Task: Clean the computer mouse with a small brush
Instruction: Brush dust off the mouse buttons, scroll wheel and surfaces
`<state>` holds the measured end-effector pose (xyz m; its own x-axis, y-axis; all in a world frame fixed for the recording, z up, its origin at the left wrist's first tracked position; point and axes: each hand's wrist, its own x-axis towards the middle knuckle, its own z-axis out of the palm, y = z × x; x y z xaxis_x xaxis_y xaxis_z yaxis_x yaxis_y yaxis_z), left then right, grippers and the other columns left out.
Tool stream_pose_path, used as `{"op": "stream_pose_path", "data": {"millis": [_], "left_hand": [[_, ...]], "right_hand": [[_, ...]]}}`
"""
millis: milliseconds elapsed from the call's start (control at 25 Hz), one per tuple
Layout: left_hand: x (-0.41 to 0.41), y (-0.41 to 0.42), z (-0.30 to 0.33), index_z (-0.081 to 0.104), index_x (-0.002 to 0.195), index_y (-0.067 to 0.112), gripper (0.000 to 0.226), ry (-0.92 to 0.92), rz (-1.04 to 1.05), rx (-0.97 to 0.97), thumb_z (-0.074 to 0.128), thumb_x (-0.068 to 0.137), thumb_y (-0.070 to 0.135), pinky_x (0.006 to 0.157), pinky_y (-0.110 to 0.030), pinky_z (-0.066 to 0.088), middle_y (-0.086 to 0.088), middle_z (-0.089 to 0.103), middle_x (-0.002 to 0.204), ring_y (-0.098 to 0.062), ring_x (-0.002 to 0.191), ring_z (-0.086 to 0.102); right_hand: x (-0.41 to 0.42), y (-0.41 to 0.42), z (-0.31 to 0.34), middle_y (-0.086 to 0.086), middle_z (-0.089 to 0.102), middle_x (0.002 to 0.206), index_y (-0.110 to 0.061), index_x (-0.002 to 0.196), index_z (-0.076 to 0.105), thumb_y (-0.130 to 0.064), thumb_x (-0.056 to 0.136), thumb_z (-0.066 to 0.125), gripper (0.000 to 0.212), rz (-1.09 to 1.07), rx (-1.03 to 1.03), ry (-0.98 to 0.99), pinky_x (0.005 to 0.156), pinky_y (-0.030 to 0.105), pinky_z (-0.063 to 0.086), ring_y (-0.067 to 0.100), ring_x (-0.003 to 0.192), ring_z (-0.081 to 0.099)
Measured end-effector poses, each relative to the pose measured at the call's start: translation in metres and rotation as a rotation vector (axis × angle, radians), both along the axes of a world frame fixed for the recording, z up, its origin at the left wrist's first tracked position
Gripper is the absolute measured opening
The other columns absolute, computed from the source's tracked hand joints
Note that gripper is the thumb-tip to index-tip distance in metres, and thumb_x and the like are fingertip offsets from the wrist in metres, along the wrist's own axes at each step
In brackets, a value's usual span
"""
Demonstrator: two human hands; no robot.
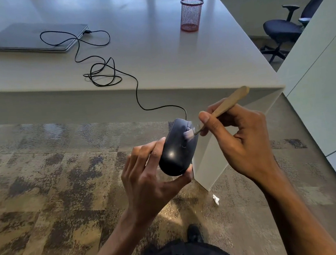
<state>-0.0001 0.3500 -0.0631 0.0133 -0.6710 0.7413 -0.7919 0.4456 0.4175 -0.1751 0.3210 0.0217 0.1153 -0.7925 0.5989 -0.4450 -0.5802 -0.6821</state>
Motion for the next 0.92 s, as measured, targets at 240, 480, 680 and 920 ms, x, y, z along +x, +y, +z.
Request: {"op": "stream_pose_path", "data": {"millis": [240, 480, 680, 920], "left_hand": [[-0.002, -0.001, 0.002, 0.068, 0.109, 0.0, 0.066, 0.036, -0.005, 0.022, 0.073, 0.071, 0.054, 0.077, -0.032, 0.051, -0.01, 0.069, 0.101, -0.023, 0.09, 0.061], [0.0, -0.001, 0.001, 0.067, 0.108, 0.0, 0.066, 0.067, 0.001, 0.048, 0.072, 0.071, 0.054, 0.082, -0.026, 0.047, -0.01, 0.069, 0.101, -0.023, 0.091, 0.061], [-0.001, 0.001, 0.003, 0.067, 0.11, 0.001, 0.065, 0.078, -0.006, 0.042, 0.073, 0.071, 0.053, 0.079, -0.029, 0.05, -0.009, 0.069, 0.102, -0.022, 0.091, 0.061], [0.0, 0.001, 0.004, 0.067, 0.11, 0.0, 0.068, 0.089, 0.004, 0.064, 0.071, 0.07, 0.055, 0.076, -0.034, 0.052, -0.012, 0.068, 0.102, -0.025, 0.091, 0.062]], "right_hand": [[0.003, 0.003, 0.001, -0.016, 0.066, 0.079, -0.013, 0.093, 0.065, -0.021, 0.095, 0.06, 0.01, -0.066, -0.003, -0.073, 0.067, 0.007, 0.051, 0.0, 0.074, 0.07], [0.013, 0.013, -0.009, -0.015, 0.067, 0.079, -0.014, 0.09, 0.067, -0.02, 0.095, 0.063, 0.008, -0.033, 0.024, -0.115, 0.066, 0.008, 0.052, -0.001, 0.07, 0.07], [0.008, 0.007, -0.004, -0.017, 0.066, 0.082, -0.014, 0.092, 0.065, -0.022, 0.095, 0.061, 0.009, -0.113, -0.025, -0.146, 0.068, 0.01, 0.053, 0.0, 0.073, 0.07], [0.016, 0.016, -0.008, -0.008, 0.07, 0.079, -0.008, 0.09, 0.069, -0.012, 0.094, 0.065, 0.006, 0.03, 0.009, -0.112, 0.066, 0.011, 0.053, 0.003, 0.07, 0.071]]}}
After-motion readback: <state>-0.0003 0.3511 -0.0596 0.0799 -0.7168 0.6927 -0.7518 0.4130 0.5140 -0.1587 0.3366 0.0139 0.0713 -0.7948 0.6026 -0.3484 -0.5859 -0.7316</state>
